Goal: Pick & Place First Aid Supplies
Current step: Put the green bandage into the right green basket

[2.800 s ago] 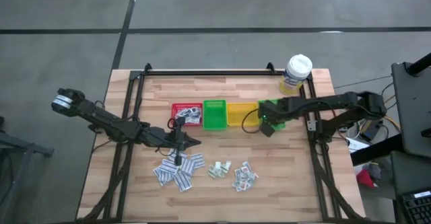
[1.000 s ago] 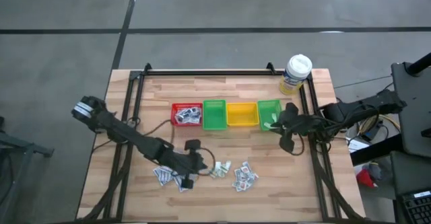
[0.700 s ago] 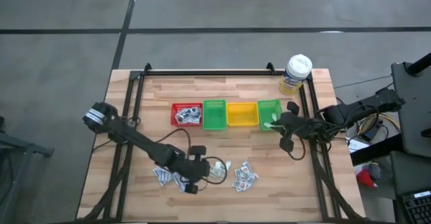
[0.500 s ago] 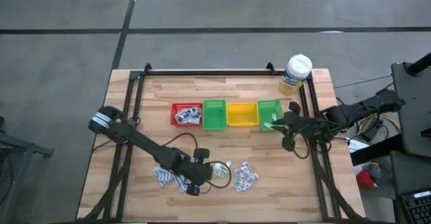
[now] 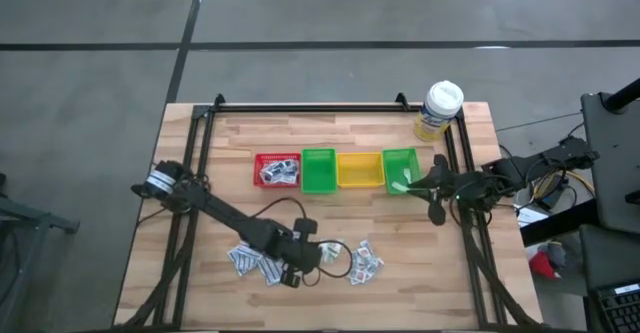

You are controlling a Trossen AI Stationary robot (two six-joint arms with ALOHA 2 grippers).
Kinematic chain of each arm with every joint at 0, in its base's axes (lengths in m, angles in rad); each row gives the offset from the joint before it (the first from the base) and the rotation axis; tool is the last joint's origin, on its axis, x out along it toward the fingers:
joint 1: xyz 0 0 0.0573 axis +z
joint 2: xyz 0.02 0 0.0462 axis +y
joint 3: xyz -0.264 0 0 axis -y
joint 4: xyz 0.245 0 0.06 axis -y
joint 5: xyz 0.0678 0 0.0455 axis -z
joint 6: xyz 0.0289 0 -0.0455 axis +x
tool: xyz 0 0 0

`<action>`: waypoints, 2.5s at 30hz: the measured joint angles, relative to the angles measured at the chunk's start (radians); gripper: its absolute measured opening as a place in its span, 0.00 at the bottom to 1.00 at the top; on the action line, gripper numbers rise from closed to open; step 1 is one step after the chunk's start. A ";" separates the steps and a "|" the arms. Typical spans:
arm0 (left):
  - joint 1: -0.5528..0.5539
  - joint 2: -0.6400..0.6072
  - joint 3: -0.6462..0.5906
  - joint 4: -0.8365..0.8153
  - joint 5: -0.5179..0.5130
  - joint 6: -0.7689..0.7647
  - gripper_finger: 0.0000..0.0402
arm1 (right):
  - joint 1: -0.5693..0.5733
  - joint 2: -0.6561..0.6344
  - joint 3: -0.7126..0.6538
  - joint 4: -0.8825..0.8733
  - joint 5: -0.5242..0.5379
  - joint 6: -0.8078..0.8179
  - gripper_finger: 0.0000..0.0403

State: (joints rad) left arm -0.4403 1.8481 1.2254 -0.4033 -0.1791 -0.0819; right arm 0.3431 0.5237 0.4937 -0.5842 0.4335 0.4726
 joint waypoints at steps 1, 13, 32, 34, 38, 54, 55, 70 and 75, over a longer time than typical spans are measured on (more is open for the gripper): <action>0.001 -0.001 0.000 -0.002 0.001 0.000 0.04 | 0.000 -0.001 -0.002 0.000 0.000 0.003 0.19; 0.005 -0.002 -0.001 -0.018 0.004 0.001 0.38 | 0.000 0.001 -0.003 0.002 0.000 -0.001 0.20; 0.018 0.043 -0.003 -0.001 0.029 0.007 0.38 | -0.001 0.001 -0.004 0.023 0.003 -0.017 0.21; 0.020 0.062 -0.003 0.002 0.032 0.006 0.38 | 0.000 0.001 -0.004 0.023 0.003 -0.017 0.21; 0.020 0.088 0.008 0.011 0.041 0.007 0.37 | 0.000 0.001 -0.004 0.029 0.003 -0.017 0.22; 0.021 0.063 0.014 -0.004 0.049 -0.021 0.34 | 0.000 0.002 -0.004 0.041 0.002 -0.017 0.17; 0.021 0.063 0.014 -0.002 0.049 -0.025 0.34 | 0.000 0.001 -0.004 0.041 0.002 -0.017 0.17; 0.020 0.066 0.013 -0.001 0.051 -0.048 0.26 | 0.000 0.001 -0.004 0.041 0.001 -0.018 0.22; 0.021 0.066 0.013 -0.001 0.052 -0.051 0.19 | 0.000 0.001 -0.004 0.041 0.001 -0.020 0.21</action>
State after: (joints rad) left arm -0.4194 1.9144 1.2388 -0.4042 -0.1274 -0.1333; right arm 0.3428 0.5251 0.4896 -0.5430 0.4347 0.4530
